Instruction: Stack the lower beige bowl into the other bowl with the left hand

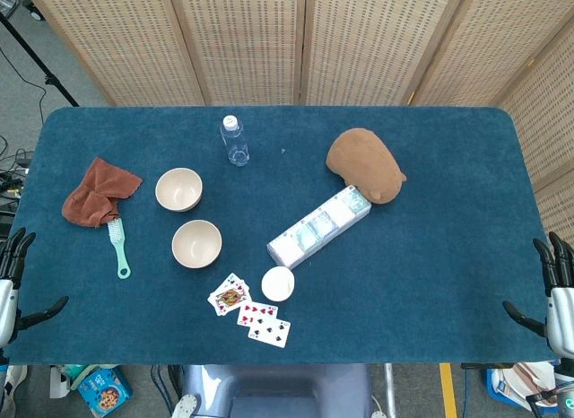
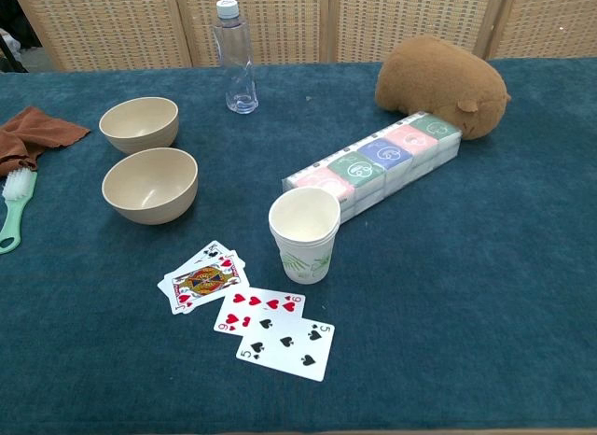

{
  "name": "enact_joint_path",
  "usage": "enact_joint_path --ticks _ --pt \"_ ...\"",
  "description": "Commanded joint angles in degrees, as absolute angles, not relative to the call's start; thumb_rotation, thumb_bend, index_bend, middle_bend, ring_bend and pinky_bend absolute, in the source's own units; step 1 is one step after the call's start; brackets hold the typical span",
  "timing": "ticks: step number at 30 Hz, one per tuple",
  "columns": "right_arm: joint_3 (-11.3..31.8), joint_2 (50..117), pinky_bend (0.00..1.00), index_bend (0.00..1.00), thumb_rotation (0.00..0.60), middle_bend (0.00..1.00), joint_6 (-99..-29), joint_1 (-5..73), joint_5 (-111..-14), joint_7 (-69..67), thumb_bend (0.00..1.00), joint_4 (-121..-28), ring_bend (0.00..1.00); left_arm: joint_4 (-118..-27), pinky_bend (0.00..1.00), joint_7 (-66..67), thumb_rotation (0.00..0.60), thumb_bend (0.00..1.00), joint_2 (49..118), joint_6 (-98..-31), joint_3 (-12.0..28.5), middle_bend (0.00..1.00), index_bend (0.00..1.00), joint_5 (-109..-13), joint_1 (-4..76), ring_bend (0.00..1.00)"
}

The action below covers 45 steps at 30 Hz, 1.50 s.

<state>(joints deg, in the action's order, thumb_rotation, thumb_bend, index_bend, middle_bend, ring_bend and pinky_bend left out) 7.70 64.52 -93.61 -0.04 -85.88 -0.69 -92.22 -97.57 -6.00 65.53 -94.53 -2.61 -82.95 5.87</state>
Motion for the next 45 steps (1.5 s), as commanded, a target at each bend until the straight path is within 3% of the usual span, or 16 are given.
enact_joint_path --ticks 1,6,11,16,19,23,31,36,45 --pt "8.2 63.6 0.0 0.0 0.6 0.0 -93.9 -0.4 -84.9 -1.8 0.0 -93.1 0.0 -98.8 0.0 -3.9 0.6 0.14 64.8 -93.4 -2.4 0.0 0.0 -82.7 5.4 0.0" --pt "8.4 63.1 0.0 0.0 0.6 0.0 -93.5 -0.6 -84.1 -3.3 0.0 -93.7 0.0 -97.6 0.0 -3.4 0.6 0.14 65.4 -91.7 -2.2 0.0 0.0 -84.2 5.8 0.0" --pt "8.4 62.7 0.0 0.0 0.6 0.0 -93.0 -0.6 -83.5 -4.5 0.0 -94.2 0.0 -94.8 0.0 0.3 0.6 0.14 64.7 -83.4 -3.5 0.0 0.0 -89.3 10.8 0.0" --pt "8.5 62.6 0.0 0.0 0.6 0.0 -92.2 -0.4 -83.0 -4.9 0.0 -94.3 0.0 -94.4 0.0 5.1 0.6 0.19 67.5 -75.5 -1.1 0.0 0.21 -88.8 16.2 0.0" --pt "8.5 62.7 0.0 0.0 0.6 0.0 -92.0 -0.3 -82.7 -4.7 0.0 -94.2 0.0 -94.3 0.0 9.2 0.6 0.19 70.0 -71.5 1.5 0.0 0.29 -85.6 19.2 0.0" --pt "8.4 62.9 0.0 0.0 0.6 0.0 -91.1 -0.2 -82.0 -5.1 0.0 -93.8 0.0 -92.2 0.0 13.0 0.6 0.19 75.1 -66.0 4.4 0.0 0.31 -81.1 23.2 0.0" --pt "8.5 63.1 0.0 0.0 0.6 0.0 -90.4 0.0 -81.4 -5.7 0.0 -93.3 0.0 -89.4 0.0 17.3 0.6 0.2 80.9 -63.4 5.2 0.0 0.35 -78.0 25.4 0.0" --pt "8.4 63.0 0.0 0.0 0.6 0.0 -90.0 0.1 -81.2 -6.3 0.0 -93.5 0.0 -85.7 0.0 18.2 0.6 0.28 85.9 -61.5 6.4 0.0 0.43 -75.8 27.4 0.0" --pt "8.4 62.6 0.0 0.0 0.6 0.0 -89.5 0.0 -81.1 -7.5 0.0 -93.9 0.0 -81.2 0.0 19.9 0.6 0.31 91.1 -58.9 6.5 0.0 0.46 -73.4 29.7 0.0"
